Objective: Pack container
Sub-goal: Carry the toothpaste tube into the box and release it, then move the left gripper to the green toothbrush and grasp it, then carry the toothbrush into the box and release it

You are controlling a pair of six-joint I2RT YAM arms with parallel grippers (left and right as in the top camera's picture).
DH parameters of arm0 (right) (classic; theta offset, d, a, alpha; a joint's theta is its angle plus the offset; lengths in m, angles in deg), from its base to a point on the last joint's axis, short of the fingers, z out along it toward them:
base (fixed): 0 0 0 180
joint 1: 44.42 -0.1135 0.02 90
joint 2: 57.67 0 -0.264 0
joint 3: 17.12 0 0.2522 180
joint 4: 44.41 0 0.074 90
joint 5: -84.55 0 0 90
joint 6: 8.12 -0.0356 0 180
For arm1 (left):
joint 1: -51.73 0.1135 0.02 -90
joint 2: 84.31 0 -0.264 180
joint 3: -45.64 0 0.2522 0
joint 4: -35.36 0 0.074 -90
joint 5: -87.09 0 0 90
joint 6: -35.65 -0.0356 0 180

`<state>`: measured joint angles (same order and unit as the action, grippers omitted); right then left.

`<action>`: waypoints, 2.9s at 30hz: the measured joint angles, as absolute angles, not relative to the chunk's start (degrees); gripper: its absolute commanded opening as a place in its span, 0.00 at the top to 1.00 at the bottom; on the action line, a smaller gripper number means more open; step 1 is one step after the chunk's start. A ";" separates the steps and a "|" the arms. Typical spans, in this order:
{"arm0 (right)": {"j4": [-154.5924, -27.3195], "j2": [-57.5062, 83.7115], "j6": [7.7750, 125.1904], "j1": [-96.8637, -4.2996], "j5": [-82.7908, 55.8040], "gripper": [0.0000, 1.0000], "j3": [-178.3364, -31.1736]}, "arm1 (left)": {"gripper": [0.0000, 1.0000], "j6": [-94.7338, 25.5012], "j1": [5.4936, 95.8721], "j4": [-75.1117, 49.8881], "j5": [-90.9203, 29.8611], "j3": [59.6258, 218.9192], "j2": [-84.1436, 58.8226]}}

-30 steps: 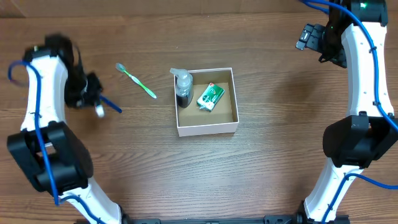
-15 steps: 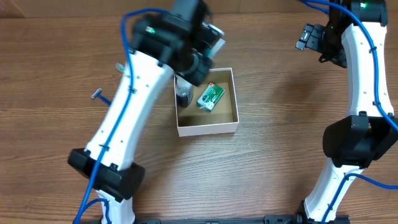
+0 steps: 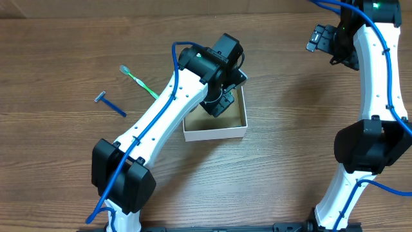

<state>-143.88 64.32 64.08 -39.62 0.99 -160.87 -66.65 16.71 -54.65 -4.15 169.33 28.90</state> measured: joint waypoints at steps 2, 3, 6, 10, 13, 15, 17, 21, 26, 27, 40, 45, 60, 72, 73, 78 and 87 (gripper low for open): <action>-143.88 64.32 64.06 -39.62 0.96 0.00 -160.87 | 0.56 -66.28 16.73 -57.54 -4.15 171.12 29.12; -143.86 64.32 64.10 -39.62 0.99 0.00 -160.87 | 0.51 -66.17 16.71 -58.19 -4.08 172.12 29.10; -143.90 64.32 64.08 -39.62 0.96 0.00 -160.87 | 0.43 -61.14 16.62 -62.76 -1.46 181.39 29.27; -143.90 64.32 64.08 -39.62 1.01 0.00 -160.87 | 0.39 -45.27 22.89 -65.80 5.21 190.66 29.05; -143.90 64.32 64.08 -39.62 0.99 0.00 -160.87 | 0.28 -32.88 35.18 -65.80 7.65 190.66 29.08; -143.88 64.32 64.08 -39.64 0.99 0.00 -160.87 | 0.25 -27.94 42.19 -62.85 8.29 189.63 29.05; -143.90 64.32 64.08 -39.62 0.99 0.00 -160.87 | 0.28 -23.00 47.90 -57.78 8.22 185.19 29.05; -143.88 64.32 64.12 -39.62 0.96 0.00 -160.87 | 0.32 -16.40 48.29 -47.35 7.15 172.76 28.94; -143.88 64.32 64.06 -39.62 0.96 0.00 -160.87 | 0.27 -10.41 46.89 -31.44 6.15 154.51 29.03; -143.86 64.32 64.10 -39.62 0.99 0.00 -160.87 | 0.27 -9.82 46.87 -28.73 6.10 151.91 29.03; -143.86 64.32 64.08 -39.62 0.99 0.00 -160.87 | 0.26 -6.41 46.89 -1.32 4.40 139.45 35.85; -143.88 64.32 64.10 -39.62 0.96 0.00 -160.87 | 0.36 -6.26 46.83 -0.69 3.55 140.65 37.01; -143.86 64.32 64.08 -39.62 0.99 0.00 -160.87 | 0.41 -11.39 49.29 -27.33 -0.15 144.93 37.34; -143.86 64.32 64.08 -39.62 0.96 0.00 -160.87 | 0.93 -19.02 55.48 -21.93 0.99 144.85 37.56; -143.88 64.32 64.08 -39.62 1.01 0.00 -160.87 | 0.96 -19.70 55.52 -22.33 1.25 144.89 37.56; -143.88 64.32 64.10 -39.62 0.96 0.00 -160.87 | 0.96 -22.37 55.48 -24.97 1.38 145.46 37.64; -143.88 64.32 64.08 -39.62 0.99 0.00 -160.87 | 0.96 -32.33 54.98 -50.85 0.27 166.27 42.63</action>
<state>-143.88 64.32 64.08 -39.62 0.99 -160.87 -32.33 54.98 -50.85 0.27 166.27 42.63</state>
